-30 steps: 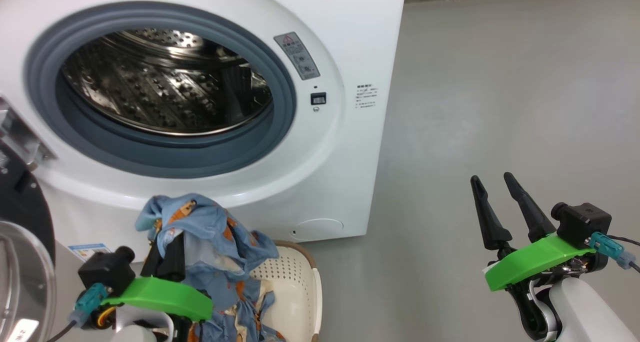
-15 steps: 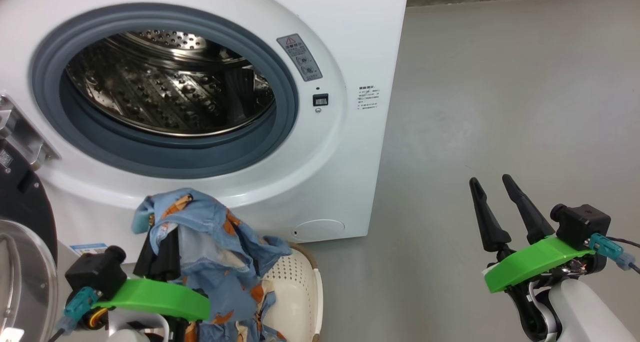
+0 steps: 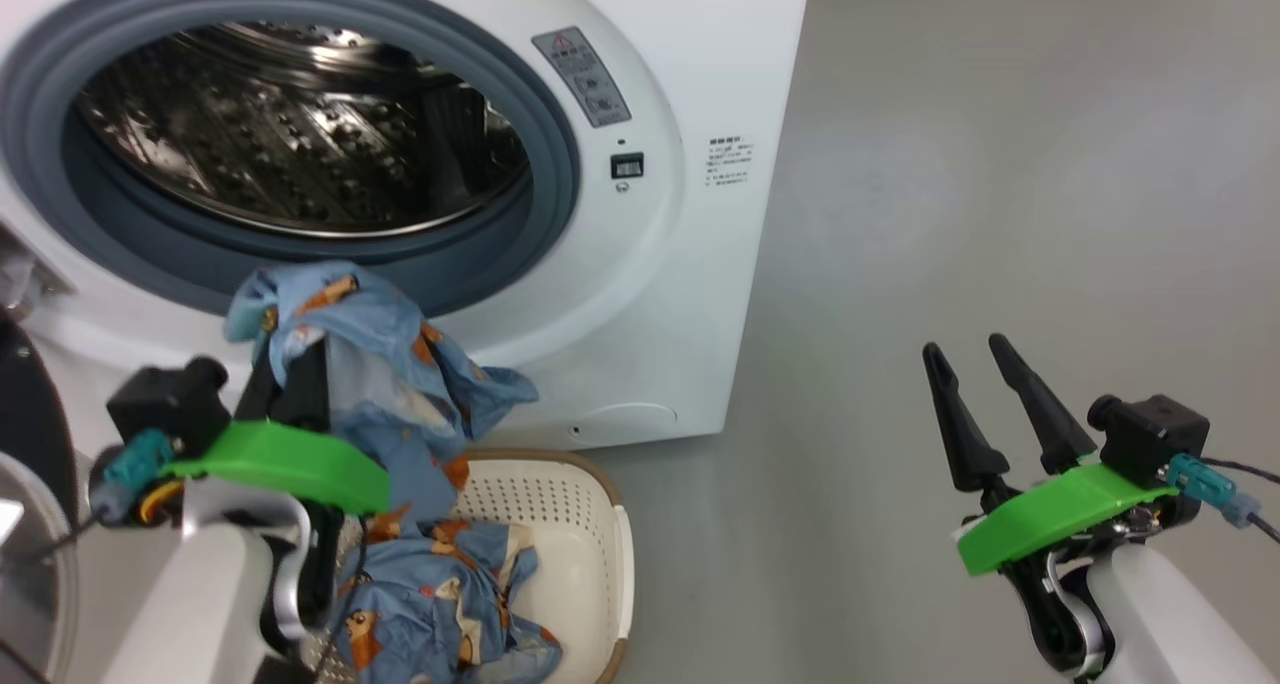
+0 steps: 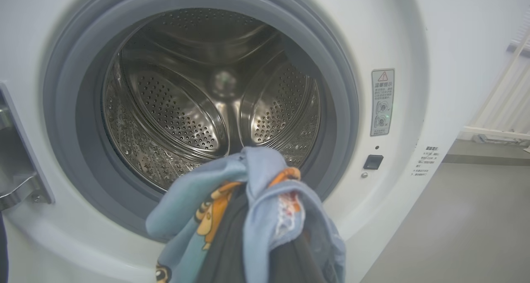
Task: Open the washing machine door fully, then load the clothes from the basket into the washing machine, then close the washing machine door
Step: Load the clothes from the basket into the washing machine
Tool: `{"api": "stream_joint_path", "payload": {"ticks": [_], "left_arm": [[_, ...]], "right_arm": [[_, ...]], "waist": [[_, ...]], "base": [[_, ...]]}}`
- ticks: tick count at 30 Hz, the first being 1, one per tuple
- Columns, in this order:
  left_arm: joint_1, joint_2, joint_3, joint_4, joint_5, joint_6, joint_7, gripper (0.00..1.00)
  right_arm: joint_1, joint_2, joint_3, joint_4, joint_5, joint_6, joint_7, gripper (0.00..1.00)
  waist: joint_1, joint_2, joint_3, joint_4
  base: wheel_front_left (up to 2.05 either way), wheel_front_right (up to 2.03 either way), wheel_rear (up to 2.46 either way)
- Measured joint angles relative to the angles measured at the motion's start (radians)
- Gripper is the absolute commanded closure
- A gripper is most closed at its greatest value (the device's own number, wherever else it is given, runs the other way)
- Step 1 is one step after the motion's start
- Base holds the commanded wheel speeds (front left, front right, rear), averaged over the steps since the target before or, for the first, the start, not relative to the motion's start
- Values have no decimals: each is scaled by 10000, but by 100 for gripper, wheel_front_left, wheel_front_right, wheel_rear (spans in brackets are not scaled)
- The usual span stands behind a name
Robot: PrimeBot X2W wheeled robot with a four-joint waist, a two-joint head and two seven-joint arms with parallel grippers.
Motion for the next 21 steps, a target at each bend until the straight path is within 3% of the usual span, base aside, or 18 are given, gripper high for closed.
{"api": "stream_joint_path", "payload": {"ticks": [21], "left_arm": [[-5916,334,389,5760,82,-1022,-671,100]], "right_arm": [[-1389,257,2,-729,-265,0,0,0]], "waist": [[0,0,2940,-1020]], "base": [[0,0,0]]}}
